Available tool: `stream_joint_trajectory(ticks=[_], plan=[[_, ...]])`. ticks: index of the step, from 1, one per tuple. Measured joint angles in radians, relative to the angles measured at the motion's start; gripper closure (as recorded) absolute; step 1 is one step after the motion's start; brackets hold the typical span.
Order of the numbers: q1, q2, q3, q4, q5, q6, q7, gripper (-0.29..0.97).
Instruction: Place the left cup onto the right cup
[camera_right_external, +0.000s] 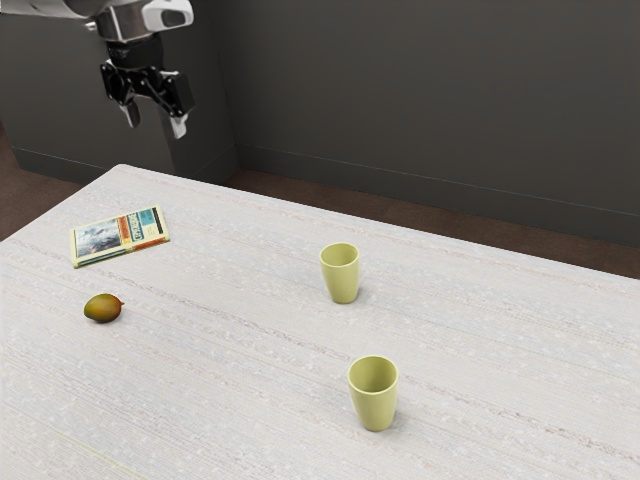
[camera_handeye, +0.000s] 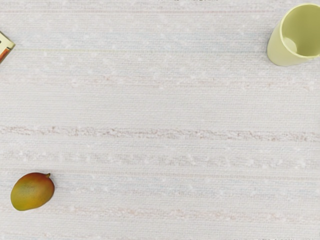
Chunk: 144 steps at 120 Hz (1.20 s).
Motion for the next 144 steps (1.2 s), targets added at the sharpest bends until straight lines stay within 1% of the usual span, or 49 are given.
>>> stream_joint_trajectory(ticks=[14,19,23,31,39,51,59,70,89,111,120,144], plan=[[-0.024,0.002,-0.007,-0.024,0.0,0.011,0.01,0.01],[-0.02,0.025,-0.008,-0.029,-0.003,0.028,0.01,0.02],[0.006,0.069,-0.022,-0.013,-0.005,0.04,0.008,0.02],[0.091,0.179,-0.081,0.052,-0.012,0.07,0.005,0.02],[0.165,0.308,-0.123,0.153,-0.035,0.102,0.004,0.02],[0.269,0.451,-0.241,0.24,-0.061,0.152,0.003,0.02],[0.305,0.532,-0.286,0.28,-0.089,0.184,0.003,0.02],[0.324,0.608,-0.327,0.316,-0.121,0.218,0.001,0.02],[0.326,0.637,-0.39,0.363,-0.142,0.247,-0.013,0.02],[0.32,0.639,-0.45,0.373,-0.143,0.261,-0.074,0.02],[0.31,0.638,-0.465,0.354,-0.132,0.262,-0.094,0.02],[0.3,0.618,-0.502,0.249,-0.12,0.27,-0.138,0.02]])
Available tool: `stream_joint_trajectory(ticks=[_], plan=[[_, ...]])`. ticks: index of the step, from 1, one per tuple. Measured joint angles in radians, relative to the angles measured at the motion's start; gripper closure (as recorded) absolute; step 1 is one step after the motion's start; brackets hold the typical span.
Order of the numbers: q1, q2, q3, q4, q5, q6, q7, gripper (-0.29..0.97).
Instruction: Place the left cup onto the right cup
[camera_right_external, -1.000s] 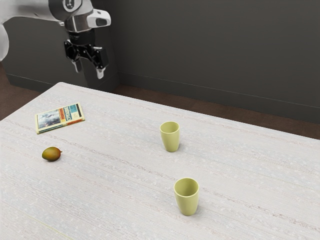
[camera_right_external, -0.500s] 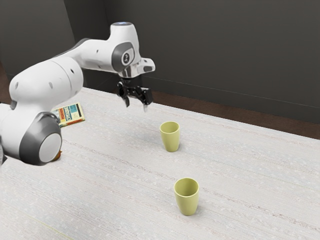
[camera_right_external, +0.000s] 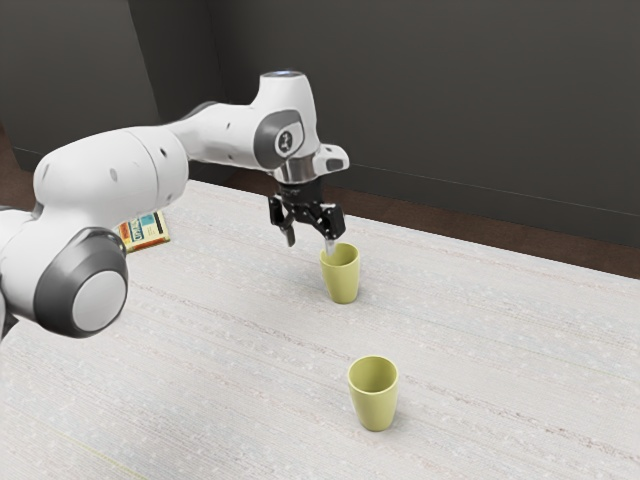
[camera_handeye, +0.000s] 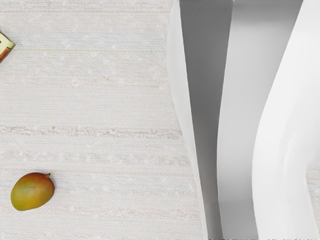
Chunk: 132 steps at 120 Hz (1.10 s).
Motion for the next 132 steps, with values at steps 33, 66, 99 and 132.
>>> stream_joint_trajectory(ticks=[33,66,99,132], plan=[[0.0,0.034,-0.002,-0.003,-0.001,0.034,-0.041,0.02],[0.003,0.053,0.0,0.03,0.003,0.083,-0.067,0.02],[0.008,0.089,0.006,0.039,0.005,0.159,-0.082,0.02],[0.008,0.113,0.005,0.043,0.005,0.204,-0.094,0.06]])
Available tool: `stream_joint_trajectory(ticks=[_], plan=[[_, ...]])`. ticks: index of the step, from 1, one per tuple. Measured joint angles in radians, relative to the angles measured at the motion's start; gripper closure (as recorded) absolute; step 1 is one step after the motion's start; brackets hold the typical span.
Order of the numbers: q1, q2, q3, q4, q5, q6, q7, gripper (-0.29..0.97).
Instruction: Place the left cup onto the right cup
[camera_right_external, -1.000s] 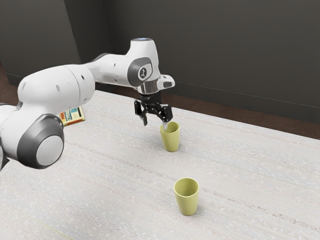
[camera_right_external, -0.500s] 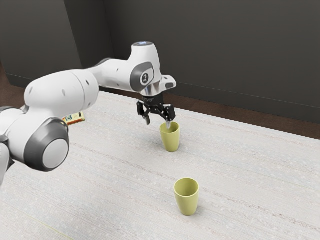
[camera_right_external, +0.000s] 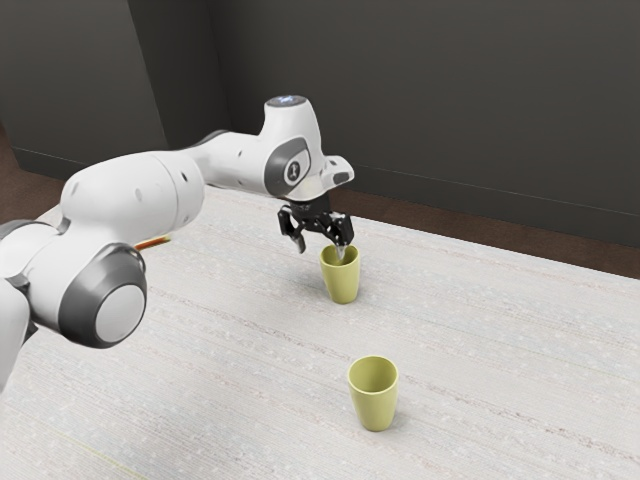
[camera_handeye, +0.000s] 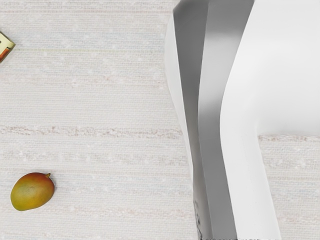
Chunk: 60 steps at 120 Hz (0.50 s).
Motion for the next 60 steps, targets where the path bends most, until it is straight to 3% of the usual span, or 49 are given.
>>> stream_joint_trajectory(ticks=[20,44,60], plan=[[0.0,0.008,-0.002,0.0,0.0,0.014,-0.005,0.23],[-0.002,0.012,-0.003,0.0,0.0,0.021,-0.013,0.57],[-0.003,0.014,-0.003,-0.001,0.0,0.023,-0.019,0.68]])
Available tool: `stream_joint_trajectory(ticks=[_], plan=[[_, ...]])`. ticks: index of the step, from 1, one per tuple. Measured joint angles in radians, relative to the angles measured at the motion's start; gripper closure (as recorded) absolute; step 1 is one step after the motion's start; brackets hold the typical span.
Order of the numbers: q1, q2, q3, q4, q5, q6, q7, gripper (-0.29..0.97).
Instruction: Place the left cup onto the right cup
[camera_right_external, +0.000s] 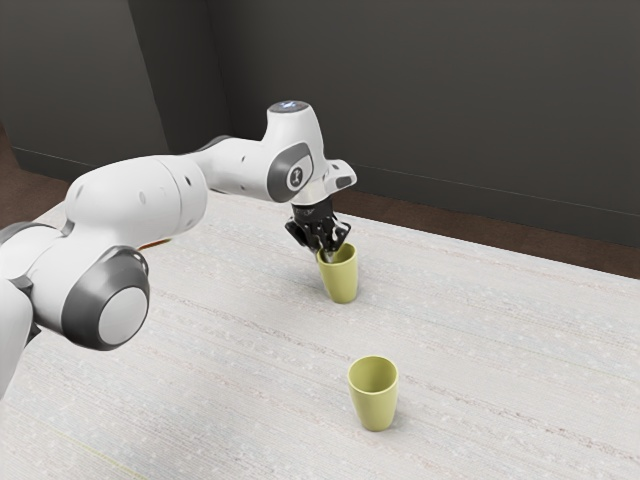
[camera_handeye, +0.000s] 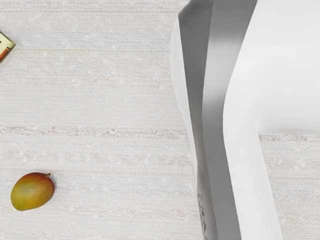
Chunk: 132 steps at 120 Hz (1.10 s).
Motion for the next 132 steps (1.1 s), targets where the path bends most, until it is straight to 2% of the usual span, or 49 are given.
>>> stream_joint_trajectory(ticks=[44,64,74,95,112,132], plan=[[-0.012,-0.032,0.0,0.001,0.042,-0.021,-0.015,0.77],[-0.057,-0.117,-0.004,-0.011,0.062,-0.052,-0.027,0.78],[-0.098,-0.204,-0.008,-0.082,0.065,-0.061,-0.038,0.78],[-0.169,-0.433,-0.074,-0.391,0.065,-0.015,-0.079,0.79],[-0.224,-0.521,-0.091,-0.515,0.056,0.033,-0.126,0.79],[-0.248,-0.581,-0.095,-0.648,0.028,0.091,-0.177,0.79]])
